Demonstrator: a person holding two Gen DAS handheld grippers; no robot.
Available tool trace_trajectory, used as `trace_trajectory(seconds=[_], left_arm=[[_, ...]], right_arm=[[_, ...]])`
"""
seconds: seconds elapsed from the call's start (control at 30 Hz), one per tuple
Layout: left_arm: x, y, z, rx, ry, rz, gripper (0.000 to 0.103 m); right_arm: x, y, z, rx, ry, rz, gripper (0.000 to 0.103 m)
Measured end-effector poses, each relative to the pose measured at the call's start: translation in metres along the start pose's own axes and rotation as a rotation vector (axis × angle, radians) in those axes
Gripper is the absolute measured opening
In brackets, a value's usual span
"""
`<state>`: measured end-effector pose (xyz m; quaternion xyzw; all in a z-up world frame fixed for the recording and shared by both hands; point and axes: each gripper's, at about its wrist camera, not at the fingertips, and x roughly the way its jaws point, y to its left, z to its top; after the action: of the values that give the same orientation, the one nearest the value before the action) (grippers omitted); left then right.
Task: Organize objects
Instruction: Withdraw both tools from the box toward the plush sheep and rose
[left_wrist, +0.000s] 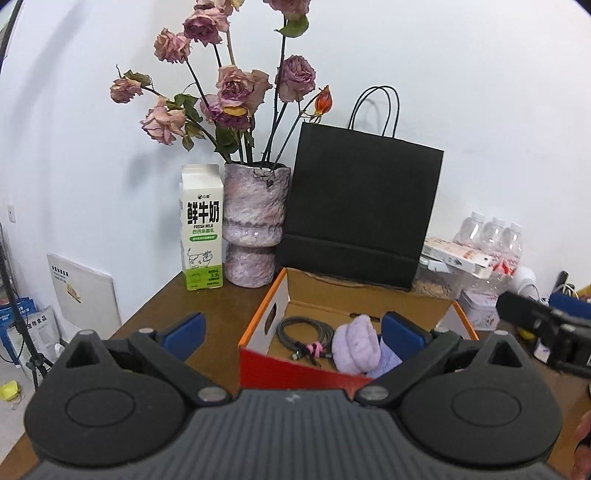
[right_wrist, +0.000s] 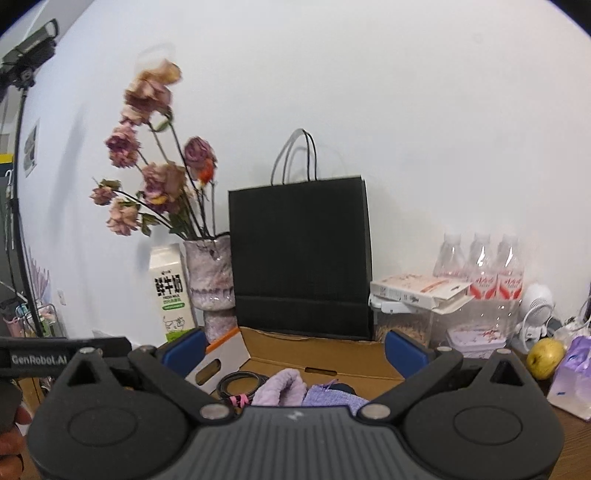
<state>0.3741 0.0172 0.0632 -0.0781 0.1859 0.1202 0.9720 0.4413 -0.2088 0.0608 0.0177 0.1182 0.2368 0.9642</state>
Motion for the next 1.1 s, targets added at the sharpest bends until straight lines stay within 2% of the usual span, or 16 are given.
trace_trajectory(seconds=[0.3,0.5,0.87,1.1], left_arm=[[-0.058,0.018,-0.023,0.044,-0.036,-0.017,0.103],[-0.086,0.031,-0.044,0.068,-0.013,-0.038,0.103],[-0.125,0.058,-0.089,0.101,0.03,-0.053,0.103],[-0.144,0.079,-0.116,0.102,0.041,-0.05,0.103]], right_arm=[[-0.06,0.027,-0.012,-0.055,-0.035,0.006,0.103],[-0.1,0.046,-0.034,-0.083,-0.043,0.024,0.103],[-0.146,0.053,-0.103,-0.067,0.075,0.044,0.103],[-0.163,0.053,-0.142,-0.063,0.162,0.017,0.103]])
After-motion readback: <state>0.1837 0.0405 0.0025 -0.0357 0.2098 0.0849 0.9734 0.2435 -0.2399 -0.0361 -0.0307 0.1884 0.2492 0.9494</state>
